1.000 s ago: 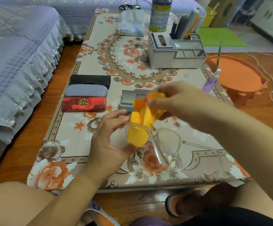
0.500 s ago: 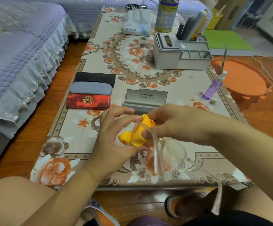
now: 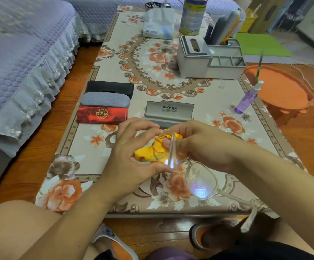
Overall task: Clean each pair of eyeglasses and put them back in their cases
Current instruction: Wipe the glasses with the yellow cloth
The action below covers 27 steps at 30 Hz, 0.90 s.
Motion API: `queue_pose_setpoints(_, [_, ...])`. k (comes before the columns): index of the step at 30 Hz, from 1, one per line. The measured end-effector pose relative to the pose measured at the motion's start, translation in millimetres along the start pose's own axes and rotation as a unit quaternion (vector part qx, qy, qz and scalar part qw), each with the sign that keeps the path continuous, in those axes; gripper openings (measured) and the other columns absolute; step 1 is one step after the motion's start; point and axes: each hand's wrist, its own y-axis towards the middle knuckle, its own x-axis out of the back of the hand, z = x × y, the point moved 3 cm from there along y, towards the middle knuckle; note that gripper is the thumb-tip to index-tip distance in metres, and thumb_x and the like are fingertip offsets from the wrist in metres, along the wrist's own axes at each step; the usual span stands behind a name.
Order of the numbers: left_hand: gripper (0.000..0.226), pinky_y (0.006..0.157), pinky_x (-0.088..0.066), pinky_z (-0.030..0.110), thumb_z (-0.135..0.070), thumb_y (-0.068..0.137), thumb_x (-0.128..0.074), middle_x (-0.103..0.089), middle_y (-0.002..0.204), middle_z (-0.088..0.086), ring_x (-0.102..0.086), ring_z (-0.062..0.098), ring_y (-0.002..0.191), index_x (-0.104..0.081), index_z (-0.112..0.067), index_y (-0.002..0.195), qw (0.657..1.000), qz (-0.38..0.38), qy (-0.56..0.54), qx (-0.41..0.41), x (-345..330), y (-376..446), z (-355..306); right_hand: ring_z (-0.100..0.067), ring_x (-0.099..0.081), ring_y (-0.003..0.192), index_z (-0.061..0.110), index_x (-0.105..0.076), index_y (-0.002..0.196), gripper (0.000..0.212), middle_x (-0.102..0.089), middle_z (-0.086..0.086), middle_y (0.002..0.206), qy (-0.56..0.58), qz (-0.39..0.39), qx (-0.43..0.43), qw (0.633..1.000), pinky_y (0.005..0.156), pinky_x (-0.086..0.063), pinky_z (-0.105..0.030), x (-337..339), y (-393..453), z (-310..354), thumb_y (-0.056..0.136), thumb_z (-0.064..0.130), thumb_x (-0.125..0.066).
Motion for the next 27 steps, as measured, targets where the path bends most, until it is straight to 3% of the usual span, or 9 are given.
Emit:
queue_pose_setpoints(3, [0.064, 0.112, -0.036, 0.036, -0.048, 0.067, -0.085, -0.057, 0.127, -0.001, -0.047, 0.028, 0.129, -0.069, -0.017, 0.122, 1.000, 0.013, 0.001, 0.002, 0, -1, 1, -0.029, -0.060, 0.085, -0.007, -0.063, 0.113, 0.018, -0.065, -0.020, 0.097, 0.021, 0.057, -0.033, 0.998, 0.079, -0.049, -0.038, 5, -3, -5, 0.099, -0.004, -0.053])
queue_pose_setpoints(8, [0.065, 0.110, -0.039, 0.040, -0.030, 0.062, -0.092, -0.055, 0.129, -0.006, -0.046, 0.025, 0.130, -0.066, -0.024, 0.121, 1.000, 0.017, 0.002, 0.001, 1, 2, 0, -0.022, -0.069, 0.085, -0.004, -0.065, 0.110, 0.021, -0.072, -0.013, 0.095, -0.040, 0.111, -0.077, 0.990, 0.081, -0.057, -0.032, 15, -9, 4, 0.095, -0.012, -0.053])
queue_pose_setpoints(13, [0.061, 0.107, -0.041, 0.038, -0.051, 0.069, -0.083, -0.052, 0.135, -0.011, -0.042, 0.019, 0.133, -0.064, -0.029, 0.123, 1.000, 0.022, -0.007, 0.015, 8, 4, 4, -0.024, -0.070, 0.084, 0.007, -0.074, 0.094, 0.019, -0.074, -0.011, 0.090, -0.090, 0.105, -0.099, 0.985, 0.086, -0.058, -0.040, 18, -10, 5, 0.093, -0.005, -0.059])
queue_pose_setpoints(15, [0.060, 0.111, -0.037, 0.035, -0.053, 0.071, -0.081, -0.052, 0.137, -0.012, -0.041, 0.021, 0.135, -0.062, -0.034, 0.124, 0.999, 0.038, -0.018, 0.004, 4, 4, 3, -0.022, -0.068, 0.076, 0.016, -0.075, 0.076, 0.029, -0.073, -0.006, 0.079, -0.098, 0.085, -0.096, 0.987, 0.081, -0.058, -0.040, 16, -10, 2, 0.092, -0.003, -0.062])
queue_pose_setpoints(17, [0.060, 0.115, -0.029, 0.028, -0.053, 0.072, -0.080, -0.053, 0.138, -0.008, -0.041, 0.020, 0.137, -0.062, -0.032, 0.125, 0.998, 0.057, -0.020, -0.007, -1, 5, 1, -0.016, -0.064, 0.065, 0.017, -0.071, 0.067, 0.032, -0.069, 0.000, 0.069, -0.114, 0.074, -0.093, 0.986, 0.068, -0.053, -0.029, 14, -9, 0, 0.091, -0.003, -0.065])
queue_pose_setpoints(20, [0.061, 0.116, -0.022, 0.021, -0.053, 0.072, -0.078, -0.055, 0.138, -0.004, -0.039, 0.022, 0.138, -0.063, -0.028, 0.125, 0.997, 0.080, -0.004, -0.007, -3, 3, 3, -0.012, -0.062, 0.060, 0.018, -0.069, 0.065, 0.030, -0.067, 0.003, 0.065, -0.148, 0.073, -0.100, 0.981, 0.062, -0.049, -0.023, 10, -5, 0, 0.089, -0.002, -0.070])
queue_pose_setpoints(24, [0.066, 0.118, -0.022, 0.023, -0.056, 0.071, -0.079, -0.053, 0.140, -0.008, -0.037, 0.024, 0.141, -0.063, -0.029, 0.128, 0.996, 0.089, 0.000, -0.011, -3, -3, 6, -0.010, -0.057, 0.054, 0.018, -0.066, 0.061, 0.030, -0.064, 0.005, 0.060, -0.149, 0.074, -0.097, 0.981, 0.057, -0.046, -0.021, 5, -2, -3, 0.086, 0.003, -0.075])
queue_pose_setpoints(27, [0.065, 0.118, -0.022, 0.024, -0.054, 0.071, -0.080, -0.053, 0.140, -0.009, -0.036, 0.025, 0.142, -0.063, -0.028, 0.129, 0.996, 0.091, -0.003, -0.004, -4, -3, 6, -0.012, -0.057, 0.052, 0.009, -0.065, 0.066, 0.023, -0.064, 0.001, 0.059, -0.124, 0.053, -0.080, 0.988, 0.055, -0.046, -0.021, 5, -1, -7, 0.083, 0.003, -0.079])
